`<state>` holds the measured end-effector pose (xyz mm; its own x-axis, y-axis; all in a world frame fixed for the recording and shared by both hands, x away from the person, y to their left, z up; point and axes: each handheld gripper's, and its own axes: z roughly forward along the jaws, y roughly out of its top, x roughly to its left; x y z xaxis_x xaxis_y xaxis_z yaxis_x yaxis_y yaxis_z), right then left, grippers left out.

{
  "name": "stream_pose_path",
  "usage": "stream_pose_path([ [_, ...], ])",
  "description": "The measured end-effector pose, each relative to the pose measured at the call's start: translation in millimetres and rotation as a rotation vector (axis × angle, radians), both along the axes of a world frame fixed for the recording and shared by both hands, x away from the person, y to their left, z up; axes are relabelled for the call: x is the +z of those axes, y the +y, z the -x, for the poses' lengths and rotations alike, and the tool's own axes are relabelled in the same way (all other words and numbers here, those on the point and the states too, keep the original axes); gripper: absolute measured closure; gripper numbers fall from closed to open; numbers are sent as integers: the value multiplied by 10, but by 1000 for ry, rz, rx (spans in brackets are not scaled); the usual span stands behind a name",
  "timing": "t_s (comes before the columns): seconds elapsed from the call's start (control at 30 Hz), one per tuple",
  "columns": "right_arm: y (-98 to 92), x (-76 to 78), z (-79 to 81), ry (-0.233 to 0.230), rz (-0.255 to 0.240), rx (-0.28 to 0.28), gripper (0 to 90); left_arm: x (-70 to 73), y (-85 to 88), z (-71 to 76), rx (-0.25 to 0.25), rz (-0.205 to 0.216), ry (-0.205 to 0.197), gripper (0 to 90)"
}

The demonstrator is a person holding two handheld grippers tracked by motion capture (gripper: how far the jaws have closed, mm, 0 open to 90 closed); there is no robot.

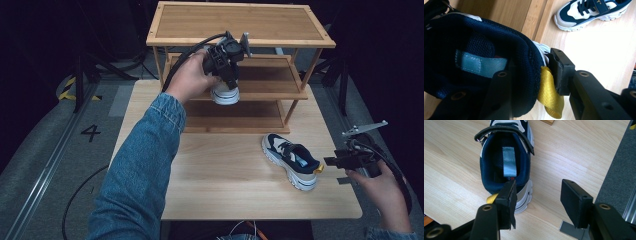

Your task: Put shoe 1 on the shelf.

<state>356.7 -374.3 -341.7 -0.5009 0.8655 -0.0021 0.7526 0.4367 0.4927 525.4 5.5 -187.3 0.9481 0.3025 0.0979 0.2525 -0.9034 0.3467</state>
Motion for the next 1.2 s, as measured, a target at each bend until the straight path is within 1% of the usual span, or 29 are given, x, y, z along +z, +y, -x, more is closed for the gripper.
stream_pose_path([
  [0.07, 3, 8, 8, -8, 2, 7, 470, -20, 9, 8, -1, 10, 2, 660],
  [0.1, 6, 14, 11, -12, 4, 6, 470, -31, 10, 13, -1, 5, 2, 659],
  [0.2, 8, 35, 23, -21, 3, 9, 470, -79, 11, 11, -4, -27, 0, 655],
  [0.27, 9, 46, 28, -24, 3, 11, 470, -146, 13, 6, 1, -50, -3, 639],
  [0.3, 13, 47, 28, -23, 0, 11, 470, -158, 25, 14, 8, -34, -17, 611],
  [0.33, 17, 47, 27, -22, -2, 9, 470, -159, 43, 11, 5, -21, -19, 605],
  [0.43, 33, 41, 21, -19, 3, 10, 470, -166, 67, 18, 14, -15, -25, 596],
  [0.47, 37, 44, 16, -20, 7, 18, 469, -164, 67, 21, 15, -35, -48, 576],
  [0.5, 43, 45, 16, -19, 7, 18, 469, -171, 62, 33, 24, -40, -66, 534],
  [0.53, 48, 45, 15, -21, 4, 19, 469, -169, 63, 36, 25, -42, -72, 510],
  [0.57, 49, 46, 14, -22, 3, 20, 469, -165, 63, 47, 36, -40, -76, 506],
  [0.6, 51, 45, 13, -22, 2, 19, 468, -164, 64, 57, 41, -35, -89, 481],
  [0.63, 53, 45, 12, -20, 1, 19, 468, -151, 71, 63, 44, -29, -118, 448],
  [0.67, 56, 44, 10, -19, 2, 20, 468, -139, 78, 67, 47, -27, -121, 434],
  [0.77, 63, 46, 6, -20, 4, 24, 468, -83, 105, 102, 47, -5, -136, 435],
  [0.8, 66, 46, 4, -21, 2, 23, 468, -67, 110, 114, 43, -1, -135, 435],
  [0.87, 67, 48, -1, -22, 7, 26, 468, -20, 125, 161, 44, 9, -151, 436],
  [0.9, 69, 48, -4, -19, 2, 26, 468, 13, 135, 176, 37, 8, -156, 437],
  [0.93, 71, 46, -6, -20, 0, 24, 467, 28, 142, 197, 45, 21, -163, 437],
  [0.97, 72, 47, -9, -18, 2, 25, 467, 74, 162, 211, 35, 24, -167, 436],
  [1.0, 75, 48, -13, -19, 4, 28, 467, 93, 174, 221, 35, 32, -164, 434],
  [1.07, 87, 51, -18, -21, 0, 28, 468, 152, 223, 256, 42, 56, -155, 429],
  [1.1, 87, 51, -18, -21, 0, 28, 468, 152, 223, 256, 42, 56, -155, 426],
  [1.2, 100, 58, -32, -22, 1, 35, 467, 240, 309, 338, 57, 84, -160, 438],
])
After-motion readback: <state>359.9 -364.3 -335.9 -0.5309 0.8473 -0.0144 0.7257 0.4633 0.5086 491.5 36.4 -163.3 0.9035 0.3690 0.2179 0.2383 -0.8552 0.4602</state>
